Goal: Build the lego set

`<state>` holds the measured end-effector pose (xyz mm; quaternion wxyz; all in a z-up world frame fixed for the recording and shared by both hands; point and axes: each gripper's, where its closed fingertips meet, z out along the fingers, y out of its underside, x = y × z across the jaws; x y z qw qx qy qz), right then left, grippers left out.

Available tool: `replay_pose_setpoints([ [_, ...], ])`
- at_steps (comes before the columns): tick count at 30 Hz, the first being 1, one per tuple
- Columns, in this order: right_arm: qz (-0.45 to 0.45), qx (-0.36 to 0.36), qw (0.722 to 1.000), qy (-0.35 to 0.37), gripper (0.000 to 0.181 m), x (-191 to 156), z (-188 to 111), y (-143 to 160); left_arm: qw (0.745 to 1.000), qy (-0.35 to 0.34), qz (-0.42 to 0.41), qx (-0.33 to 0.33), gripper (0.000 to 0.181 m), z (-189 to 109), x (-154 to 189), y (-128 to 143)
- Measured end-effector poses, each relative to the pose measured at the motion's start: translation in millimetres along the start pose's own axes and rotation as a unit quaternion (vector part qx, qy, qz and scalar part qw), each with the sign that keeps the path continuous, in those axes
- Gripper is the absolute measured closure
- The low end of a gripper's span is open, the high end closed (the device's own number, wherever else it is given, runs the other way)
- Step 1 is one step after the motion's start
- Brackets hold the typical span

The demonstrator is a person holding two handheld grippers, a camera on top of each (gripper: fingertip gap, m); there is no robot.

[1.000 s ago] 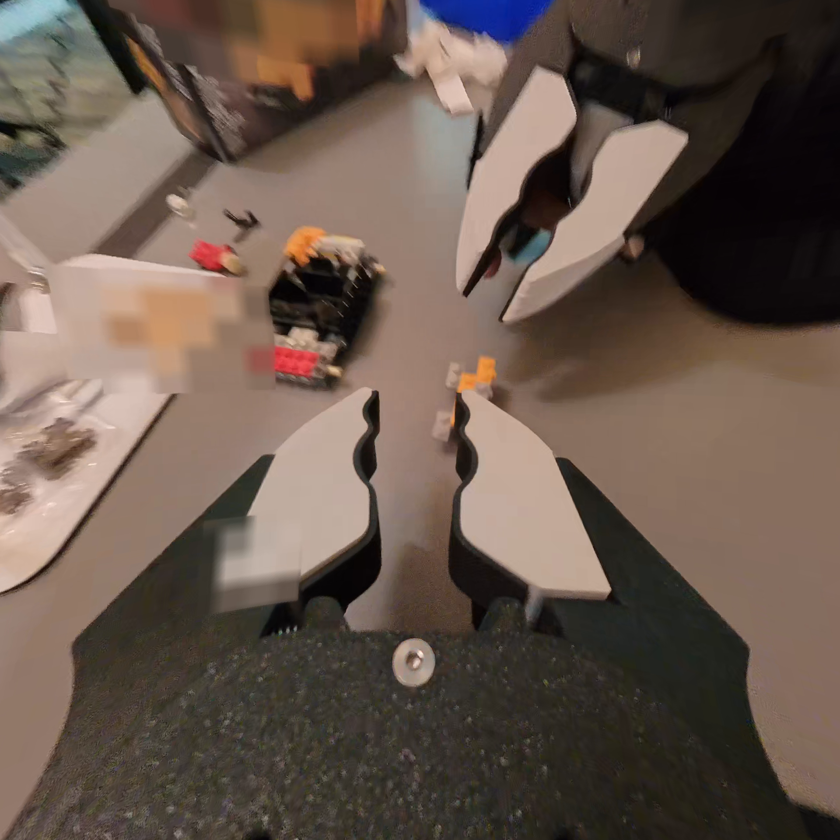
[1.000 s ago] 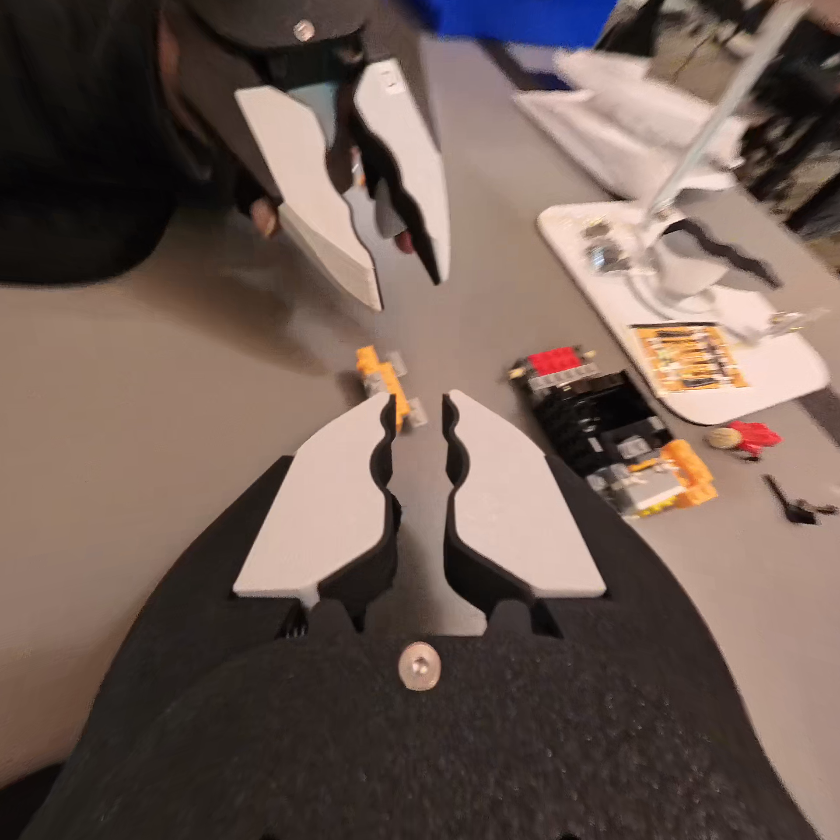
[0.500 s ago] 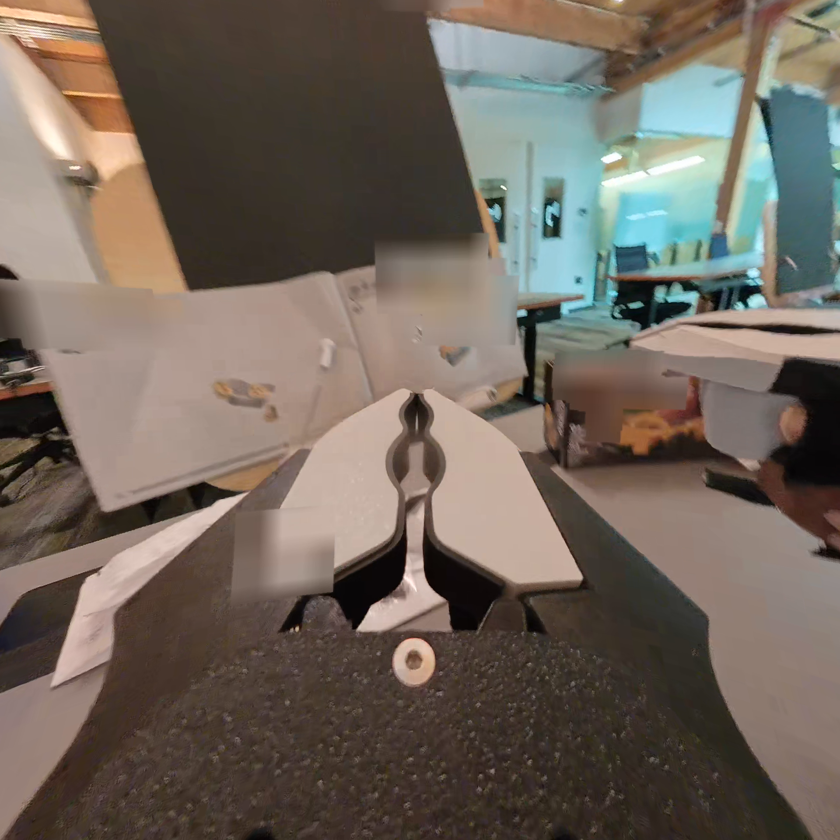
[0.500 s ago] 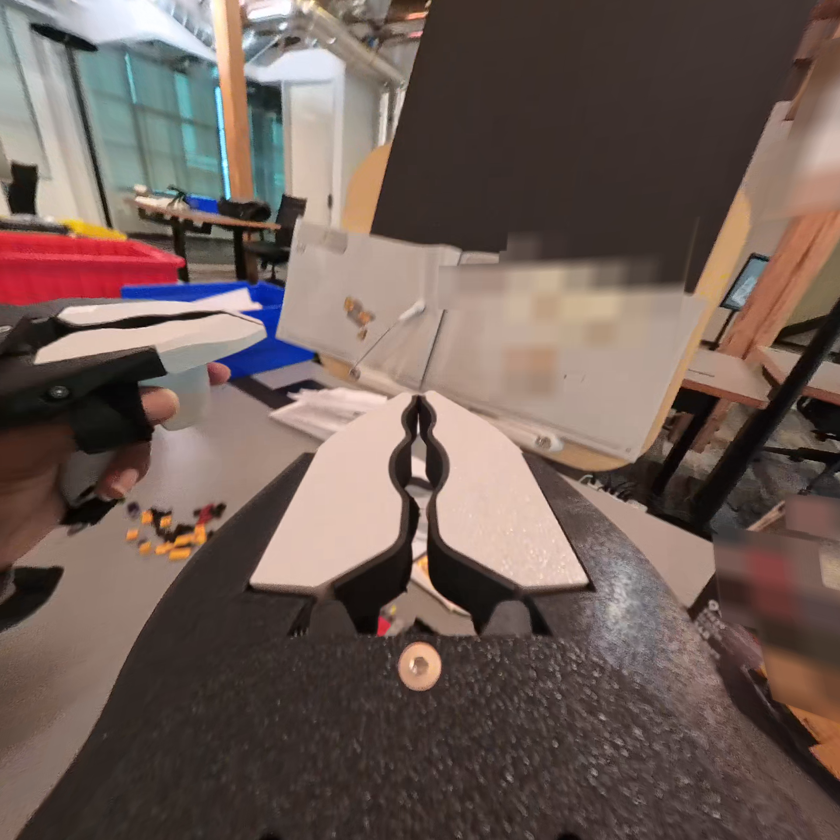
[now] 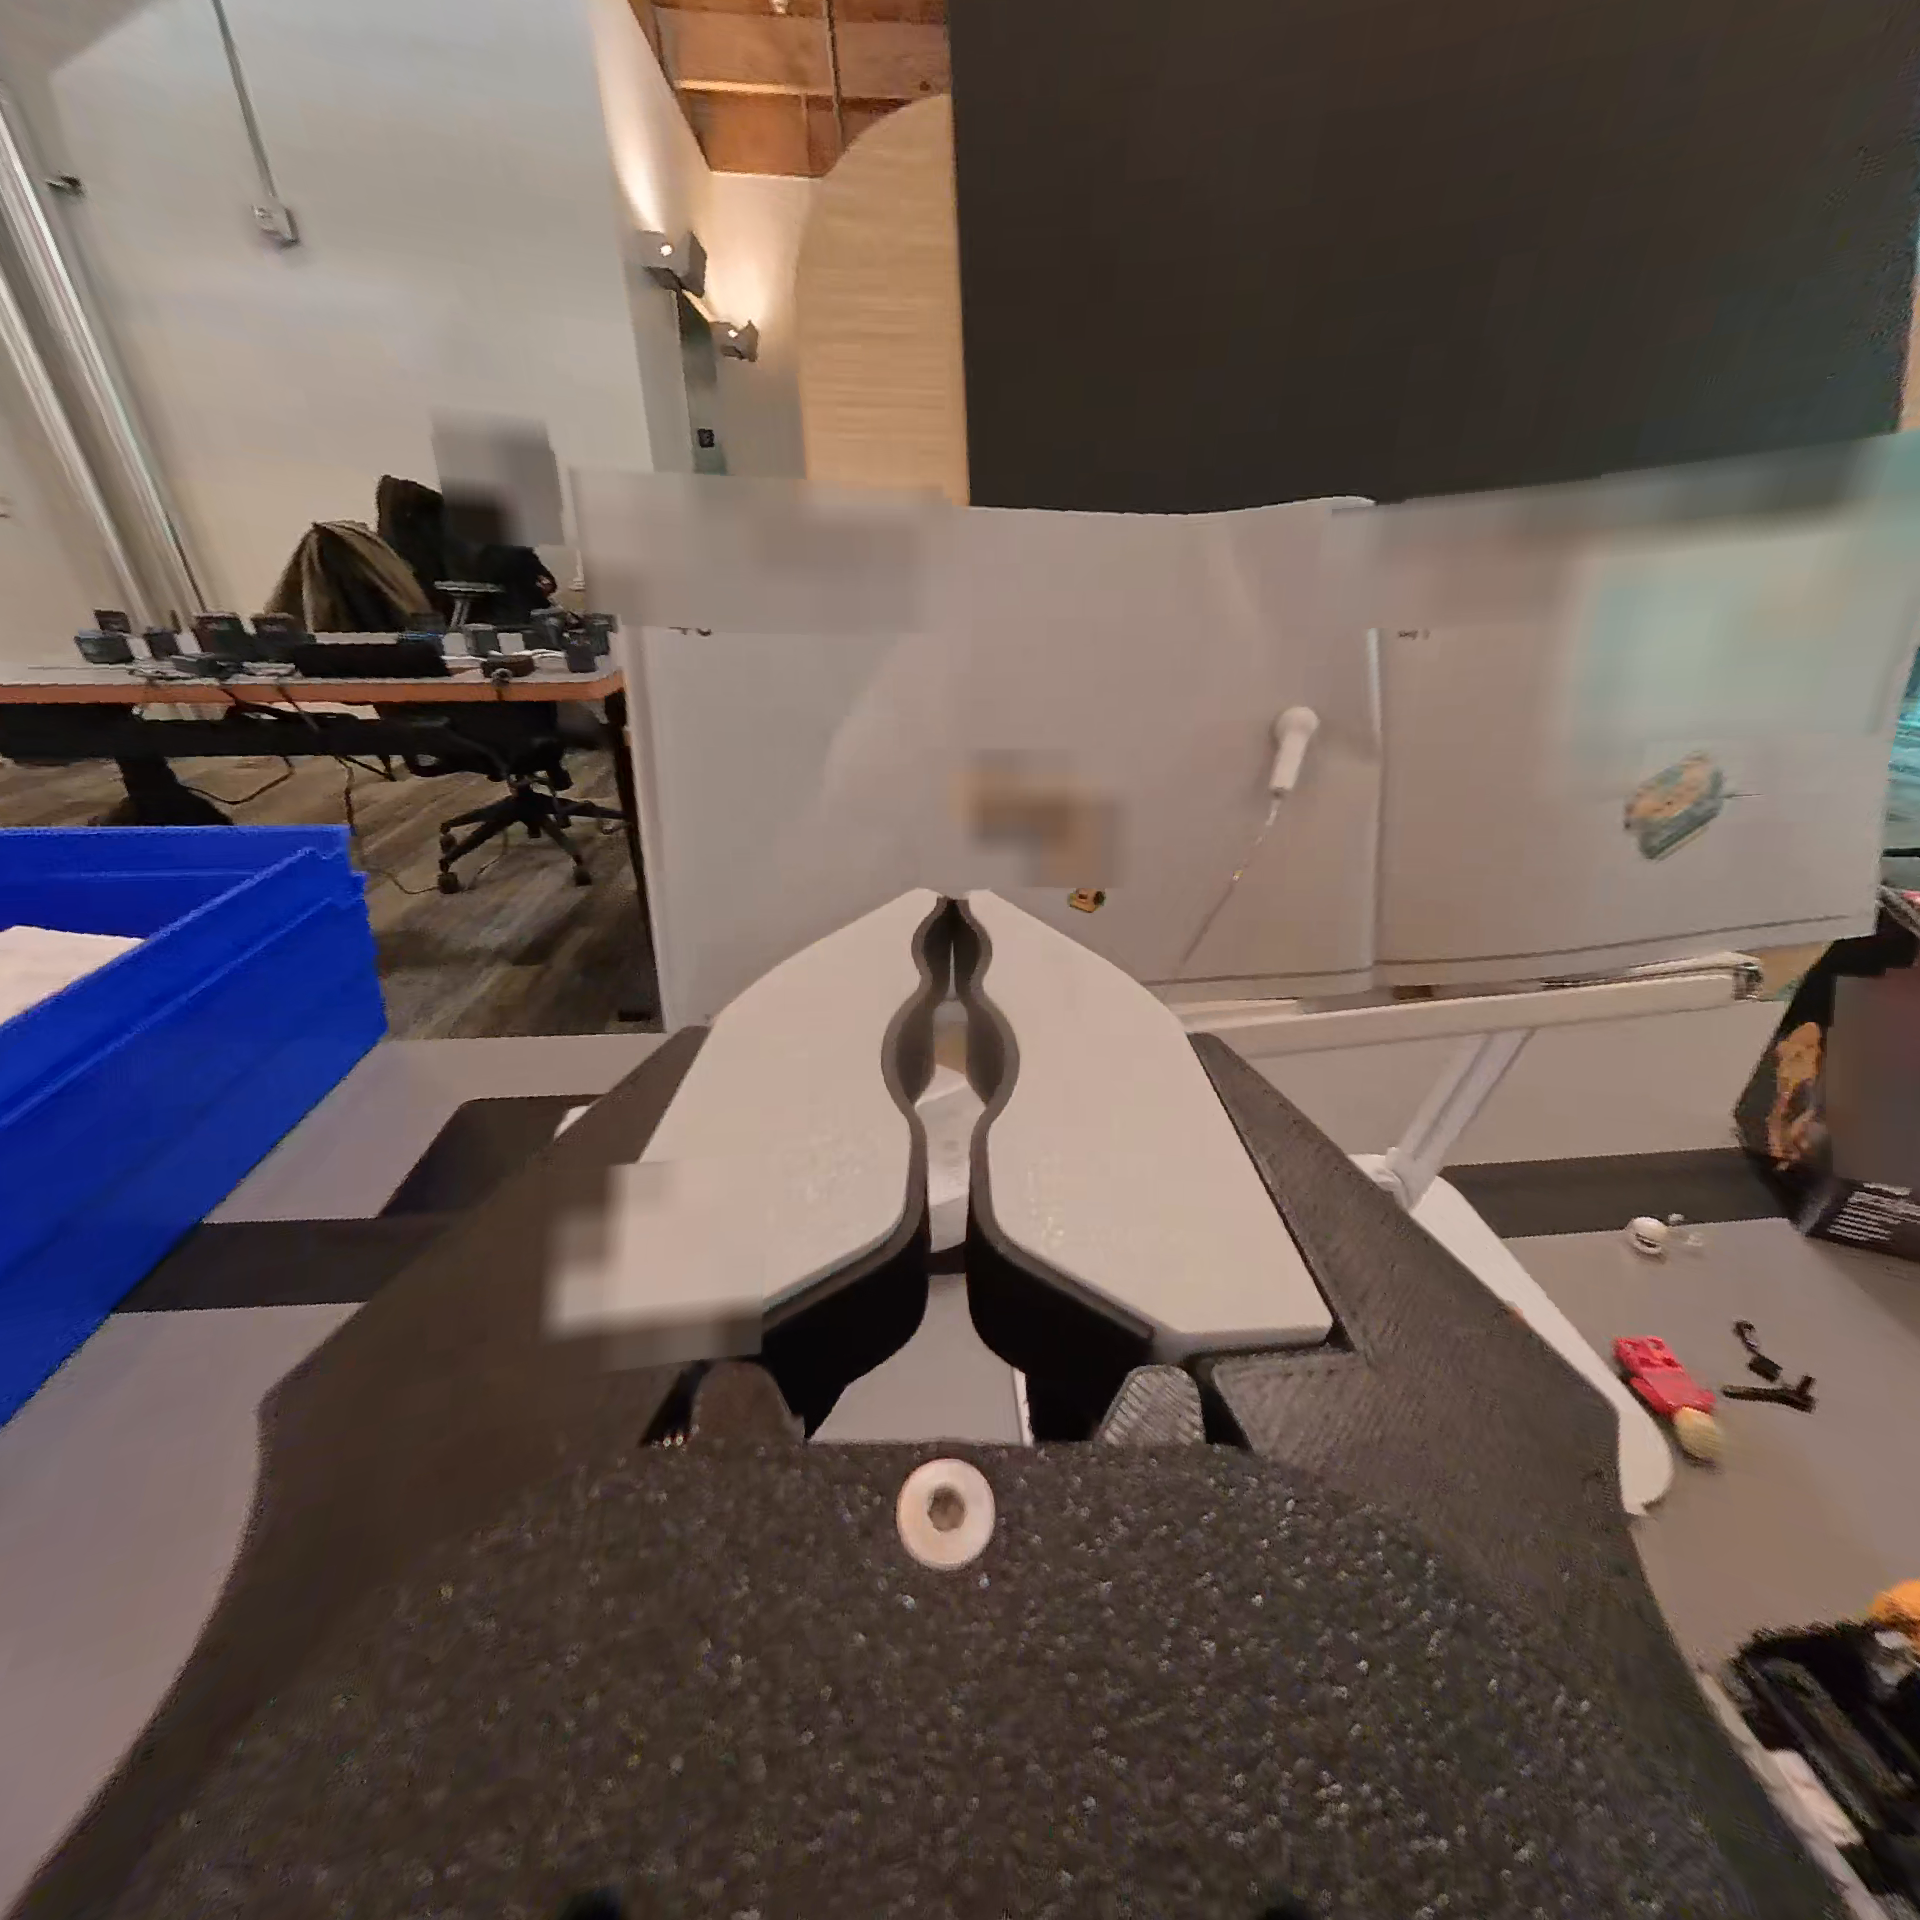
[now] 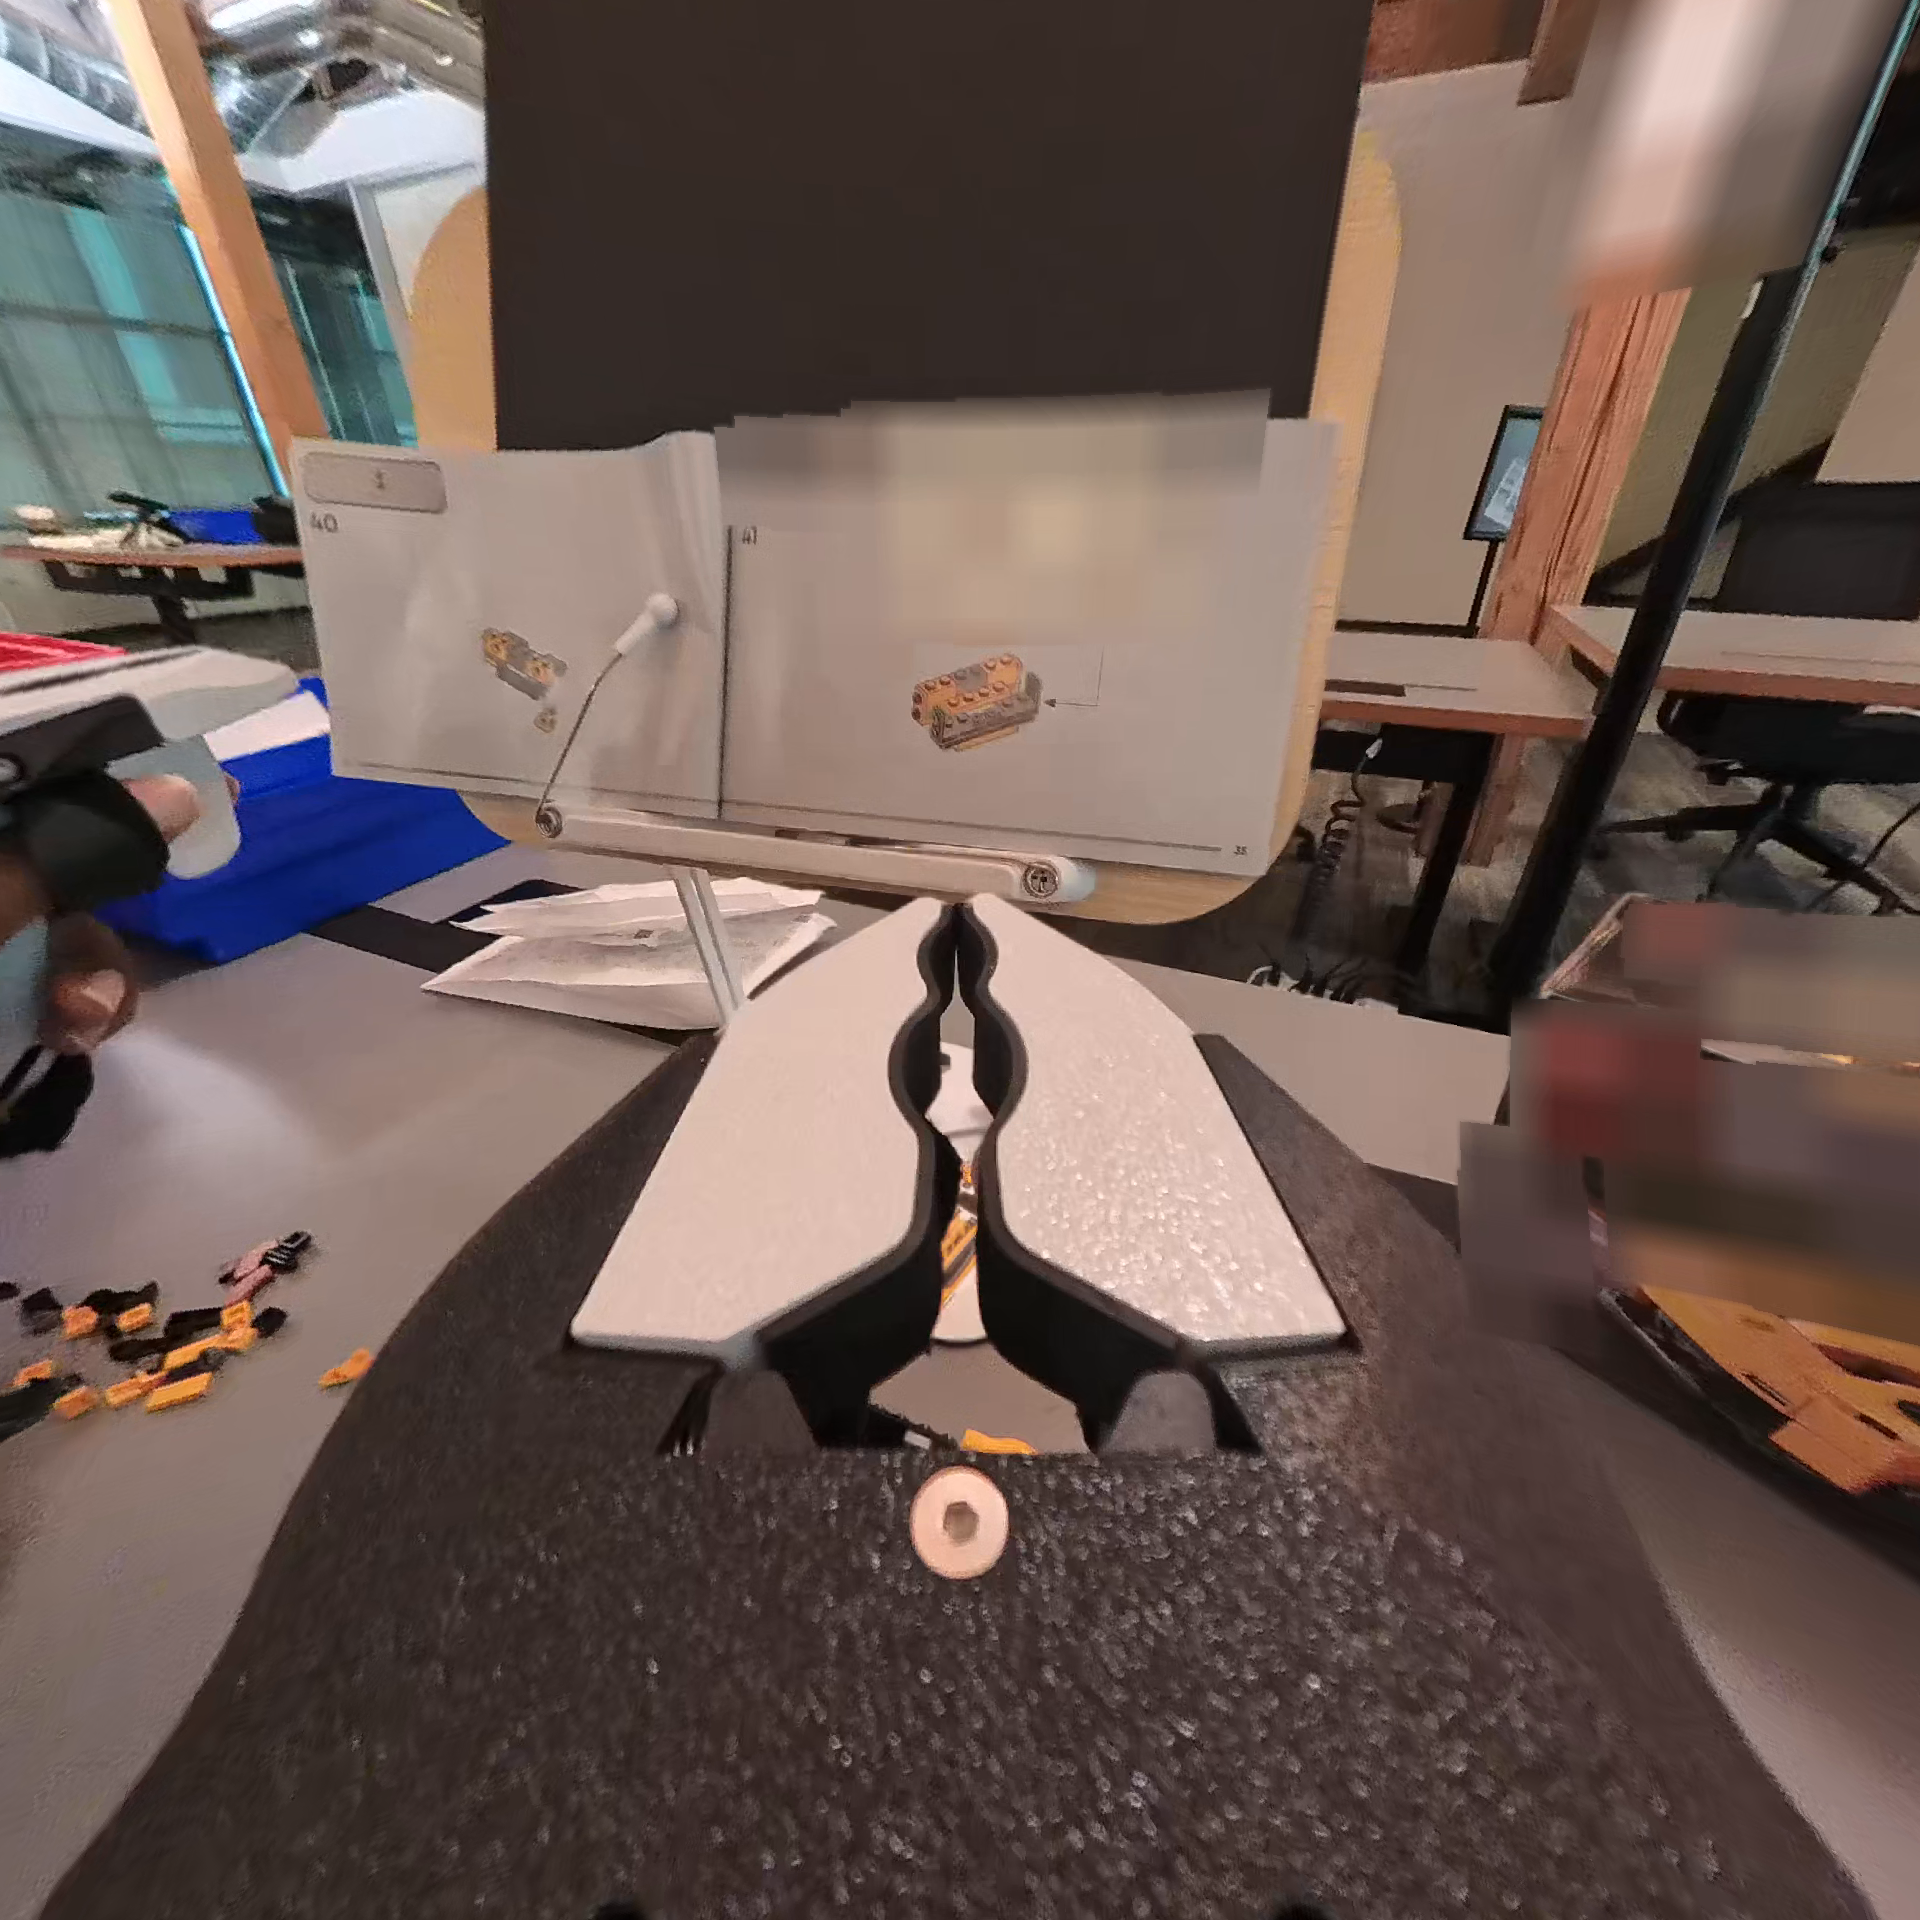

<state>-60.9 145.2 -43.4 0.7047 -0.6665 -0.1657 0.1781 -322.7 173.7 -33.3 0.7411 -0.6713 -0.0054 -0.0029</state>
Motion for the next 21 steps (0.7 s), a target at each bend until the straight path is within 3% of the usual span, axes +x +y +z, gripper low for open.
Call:
replay_pose_setpoints([
  [14, -0.033, 0.014, 0.998, -0.058, 0.181, -46, 4, 11, 0.998, -0.032, 0.017, 0.049, 0.181, 32, -29, -36],
  [21, -0.024, 0.001, 0.997, -0.069, 0.181, -50, 6, 22, 0.999, -0.017, 0.016, 0.041, 0.181, 34, -21, -30],
])
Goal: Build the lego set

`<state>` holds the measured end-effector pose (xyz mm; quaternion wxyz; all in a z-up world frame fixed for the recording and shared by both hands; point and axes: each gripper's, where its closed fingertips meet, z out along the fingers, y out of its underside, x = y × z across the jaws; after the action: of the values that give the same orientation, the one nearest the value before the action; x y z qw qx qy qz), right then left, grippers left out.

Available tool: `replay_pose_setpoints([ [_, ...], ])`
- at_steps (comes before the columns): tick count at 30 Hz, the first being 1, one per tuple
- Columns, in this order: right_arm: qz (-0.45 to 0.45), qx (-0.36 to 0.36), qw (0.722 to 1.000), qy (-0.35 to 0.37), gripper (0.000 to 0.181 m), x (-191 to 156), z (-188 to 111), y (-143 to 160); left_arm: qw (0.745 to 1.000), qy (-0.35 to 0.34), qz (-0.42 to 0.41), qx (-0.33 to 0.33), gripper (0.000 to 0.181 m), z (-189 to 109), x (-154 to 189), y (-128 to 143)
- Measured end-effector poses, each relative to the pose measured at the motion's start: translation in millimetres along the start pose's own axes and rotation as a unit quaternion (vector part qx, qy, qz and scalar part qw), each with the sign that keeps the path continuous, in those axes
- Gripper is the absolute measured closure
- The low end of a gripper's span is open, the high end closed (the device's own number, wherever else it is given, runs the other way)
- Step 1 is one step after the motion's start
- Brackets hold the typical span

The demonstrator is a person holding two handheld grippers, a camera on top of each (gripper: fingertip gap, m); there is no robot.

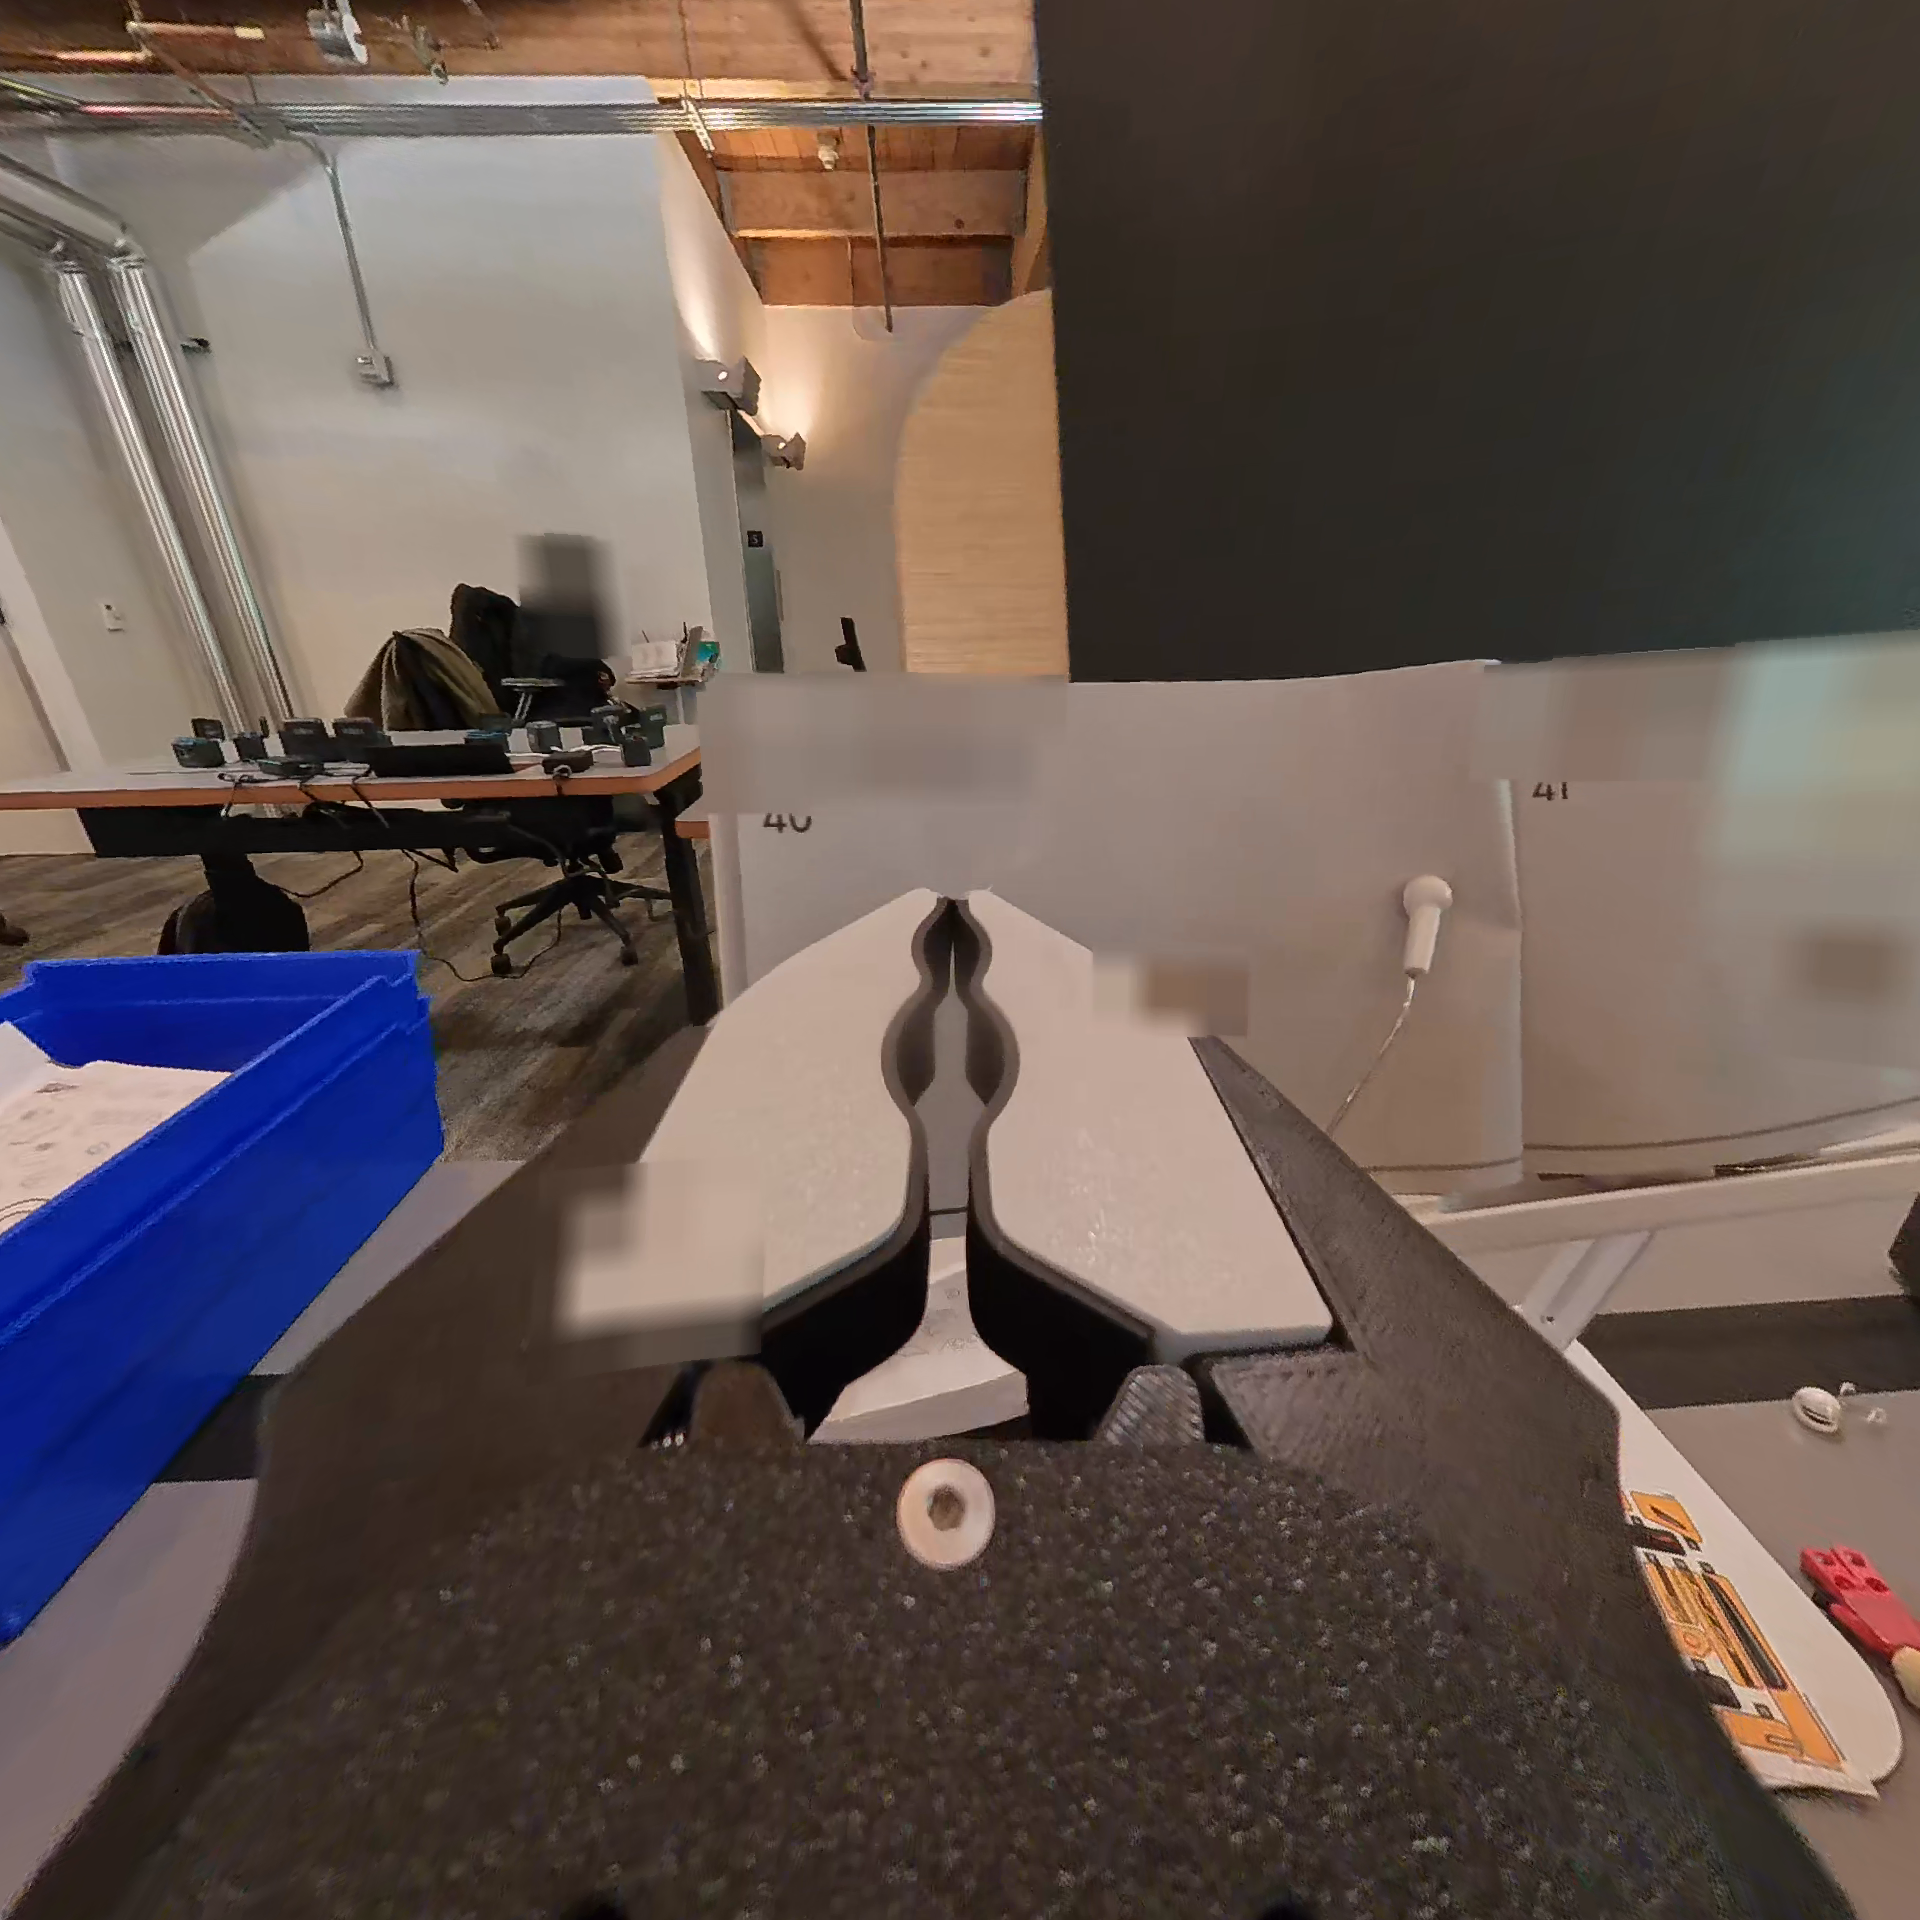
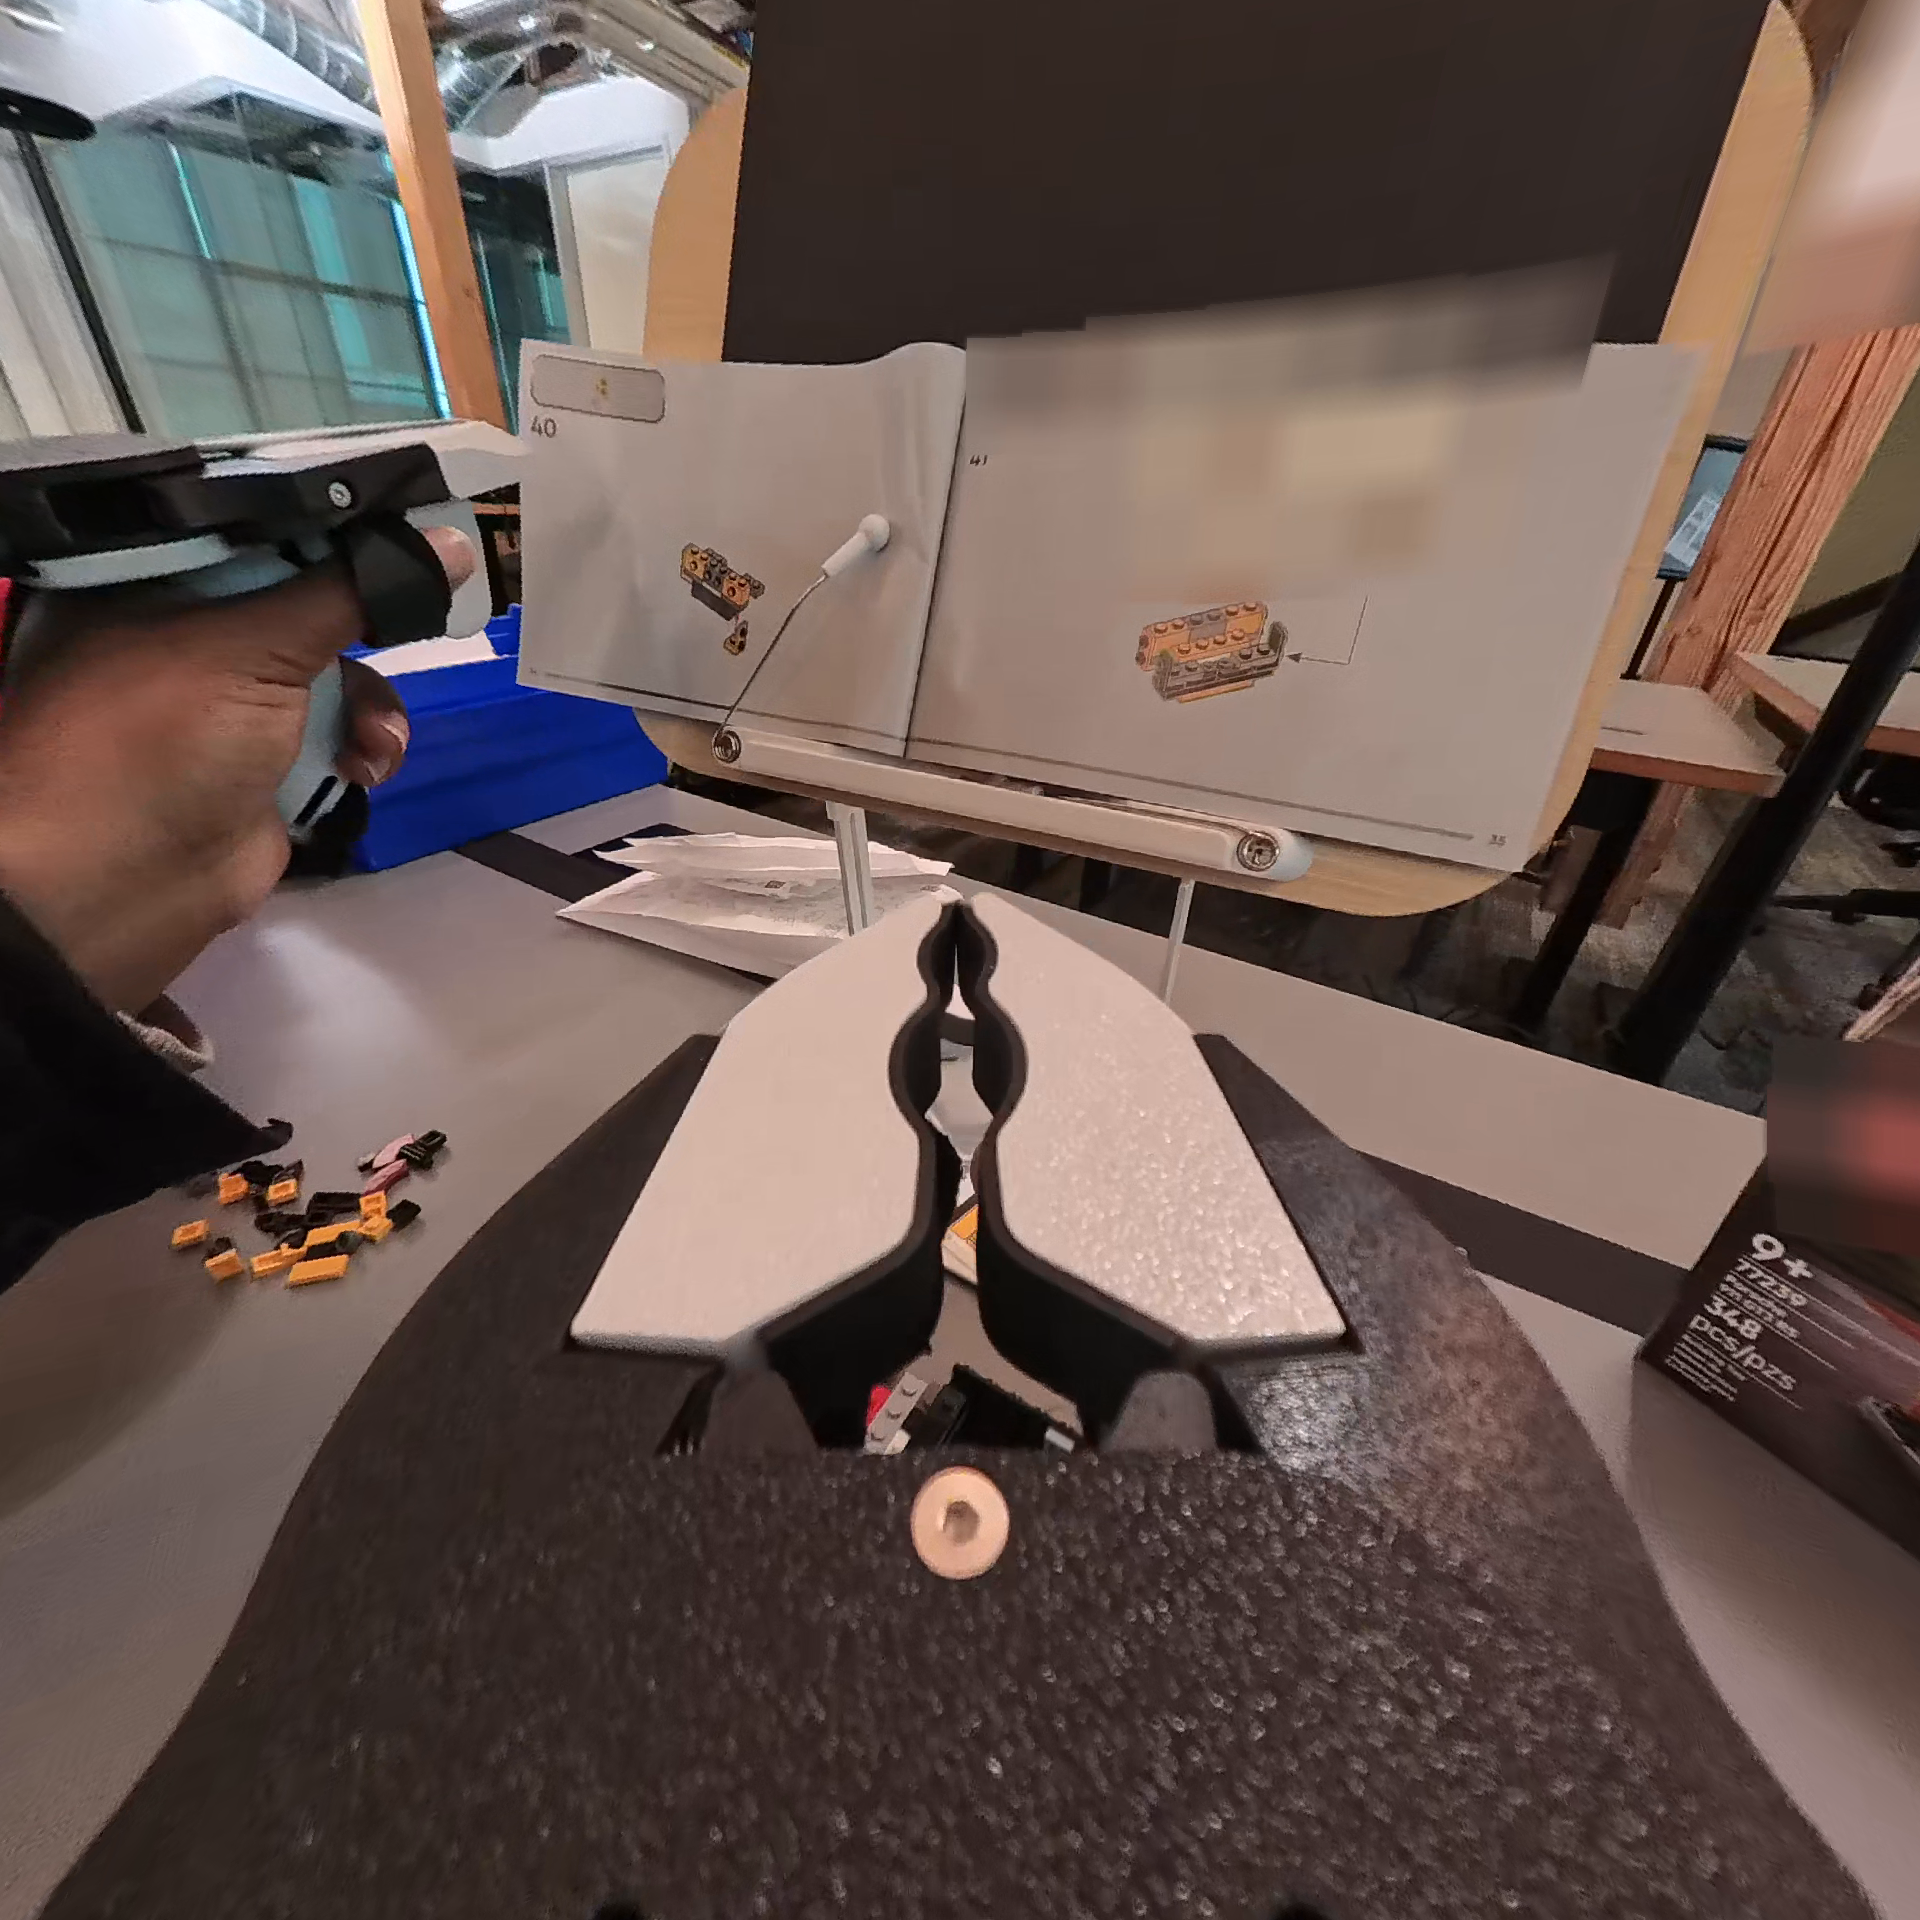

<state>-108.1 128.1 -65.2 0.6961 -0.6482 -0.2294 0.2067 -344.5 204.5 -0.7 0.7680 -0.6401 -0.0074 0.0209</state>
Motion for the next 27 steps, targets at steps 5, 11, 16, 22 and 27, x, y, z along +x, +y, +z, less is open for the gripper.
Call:
replay_pose_setpoints([
  [5, -0.005, 0.016, 1.000, 0.012, 0.181, 5, -5, -11, 1.000, 0.007, 0.002, 0.003, 0.181, -6, 7, -3],
  [11, -0.007, 0.026, 0.999, 0.038, 0.181, 22, -12, -21, 1.000, 0.025, 0.004, -0.015, 0.181, -11, 26, 12],
  [16, 0.004, 0.028, 0.998, 0.055, 0.181, 41, -16, -24, 0.998, 0.043, 0.002, -0.043, 0.181, -20, 46, 32],
  [22, 0.009, 0.030, 0.998, 0.059, 0.181, 48, -19, -26, 0.996, 0.063, 0.002, -0.056, 0.181, -32, 66, 41],
  [27, 0.011, 0.027, 0.998, 0.053, 0.181, 47, -18, -23, 0.994, 0.080, 0.006, -0.068, 0.181, -43, 82, 49],
])
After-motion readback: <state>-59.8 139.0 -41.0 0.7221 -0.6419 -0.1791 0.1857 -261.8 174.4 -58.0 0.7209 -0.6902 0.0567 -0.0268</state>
